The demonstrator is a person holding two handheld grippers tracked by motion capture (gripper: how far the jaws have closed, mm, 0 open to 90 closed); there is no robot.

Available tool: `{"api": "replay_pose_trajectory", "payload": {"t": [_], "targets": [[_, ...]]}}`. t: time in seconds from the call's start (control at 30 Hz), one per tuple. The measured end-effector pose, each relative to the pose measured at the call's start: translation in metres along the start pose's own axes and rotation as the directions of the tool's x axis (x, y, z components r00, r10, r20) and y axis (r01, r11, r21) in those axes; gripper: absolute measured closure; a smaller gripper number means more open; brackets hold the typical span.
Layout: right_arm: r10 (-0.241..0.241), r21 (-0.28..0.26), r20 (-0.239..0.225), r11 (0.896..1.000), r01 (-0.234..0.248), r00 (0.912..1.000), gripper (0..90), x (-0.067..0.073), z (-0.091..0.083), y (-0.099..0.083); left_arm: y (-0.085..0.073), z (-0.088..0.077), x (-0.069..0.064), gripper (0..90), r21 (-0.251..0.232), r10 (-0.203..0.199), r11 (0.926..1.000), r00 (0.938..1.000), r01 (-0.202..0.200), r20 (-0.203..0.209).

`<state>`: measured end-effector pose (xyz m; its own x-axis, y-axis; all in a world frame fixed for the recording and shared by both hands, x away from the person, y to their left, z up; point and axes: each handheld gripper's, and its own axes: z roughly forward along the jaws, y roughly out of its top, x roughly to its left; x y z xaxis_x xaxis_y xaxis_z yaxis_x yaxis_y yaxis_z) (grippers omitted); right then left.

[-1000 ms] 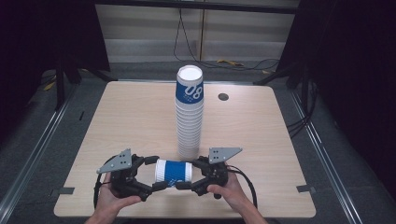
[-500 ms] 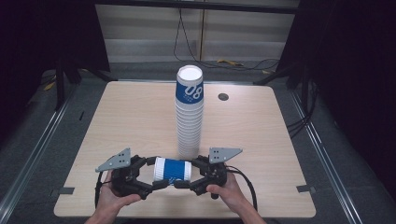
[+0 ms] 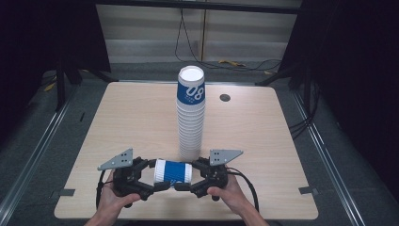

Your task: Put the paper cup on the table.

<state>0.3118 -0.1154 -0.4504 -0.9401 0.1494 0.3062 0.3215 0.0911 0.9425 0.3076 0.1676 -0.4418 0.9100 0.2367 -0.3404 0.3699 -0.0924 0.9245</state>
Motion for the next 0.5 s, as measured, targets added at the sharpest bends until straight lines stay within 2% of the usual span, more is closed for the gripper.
{"api": "replay_pose_trajectory", "payload": {"t": [0.2, 0.33, 0.4, 0.5], "targets": [[0.013, 0.012, -0.005, 1.0, -0.013, 0.9999, 27.0, -0.0023, -0.0007, -0.0002, 0.0019, 0.001, 0.0014, 13.9, 0.02, 0.014, 0.9997, 0.9999, -0.014, 0.005], [0.045, 0.036, -0.001, 0.998, -0.044, 0.999, 24.3, -0.0051, -0.0017, -0.0007, 0.0024, 0.0028, 0.0022, 15.7, 0.03, 0.012, 0.9995, 0.9999, -0.012, 0.009], [0.076, 0.058, -0.005, 0.995, -0.076, 0.9971, 22.5, -0.0071, -0.0017, -0.0015, 0.0024, 0.0043, 0.0028, 16.4, 0.039, 0.013, 0.9991, 0.9998, -0.013, 0.014], [0.084, 0.07, -0.001, 0.994, -0.084, 0.9964, 22.2, -0.0082, -0.0022, -0.0023, 0.0025, 0.0052, 0.0035, 16.6, 0.048, 0.01, 0.9988, 0.9998, -0.01, 0.015]]}}
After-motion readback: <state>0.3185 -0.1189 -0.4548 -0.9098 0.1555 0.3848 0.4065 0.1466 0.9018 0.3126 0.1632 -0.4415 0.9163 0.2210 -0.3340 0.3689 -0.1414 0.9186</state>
